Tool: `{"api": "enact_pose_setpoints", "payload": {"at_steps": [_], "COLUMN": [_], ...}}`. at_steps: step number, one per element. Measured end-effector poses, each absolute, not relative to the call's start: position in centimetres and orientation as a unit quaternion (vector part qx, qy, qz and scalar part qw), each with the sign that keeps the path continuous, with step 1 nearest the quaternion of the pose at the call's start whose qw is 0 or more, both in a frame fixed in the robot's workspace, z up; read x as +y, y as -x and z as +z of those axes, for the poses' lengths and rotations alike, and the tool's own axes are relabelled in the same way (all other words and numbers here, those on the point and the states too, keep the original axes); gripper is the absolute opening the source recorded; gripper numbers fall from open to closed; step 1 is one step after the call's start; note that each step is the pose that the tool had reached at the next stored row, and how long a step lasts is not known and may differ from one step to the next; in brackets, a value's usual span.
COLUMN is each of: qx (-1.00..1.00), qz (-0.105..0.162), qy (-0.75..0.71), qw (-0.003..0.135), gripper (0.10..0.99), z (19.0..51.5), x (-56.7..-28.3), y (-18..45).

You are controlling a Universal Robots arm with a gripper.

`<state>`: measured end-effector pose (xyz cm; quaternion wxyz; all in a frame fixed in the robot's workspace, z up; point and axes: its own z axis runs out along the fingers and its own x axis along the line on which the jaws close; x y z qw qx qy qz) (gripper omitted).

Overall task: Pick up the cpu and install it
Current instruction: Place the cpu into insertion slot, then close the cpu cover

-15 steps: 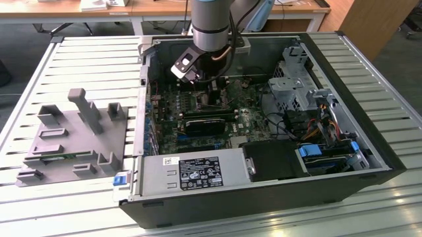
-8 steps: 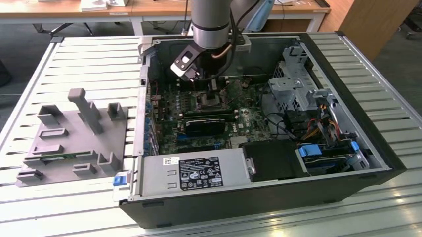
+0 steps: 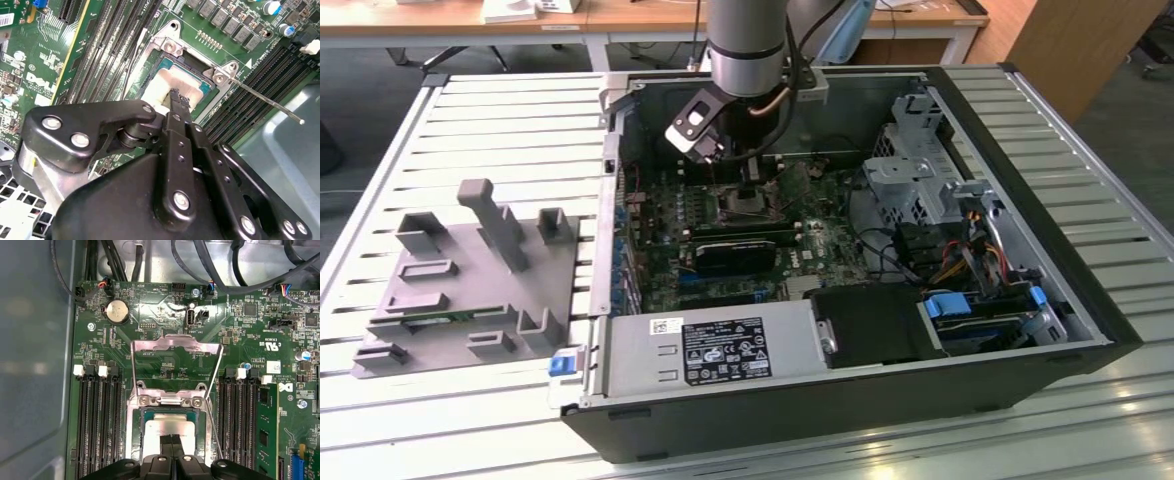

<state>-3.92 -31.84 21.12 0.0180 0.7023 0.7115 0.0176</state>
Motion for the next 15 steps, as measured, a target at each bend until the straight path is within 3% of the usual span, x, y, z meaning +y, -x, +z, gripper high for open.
{"api": "enact_pose_setpoints", "payload": {"at_steps": [15], "qx": [0.711], "qz": [0.018], "qy": [-0.702], "qw": [0.018], "gripper": [0.106], "z": [21.74], "x": [-31.85], "y": [3.92]}}
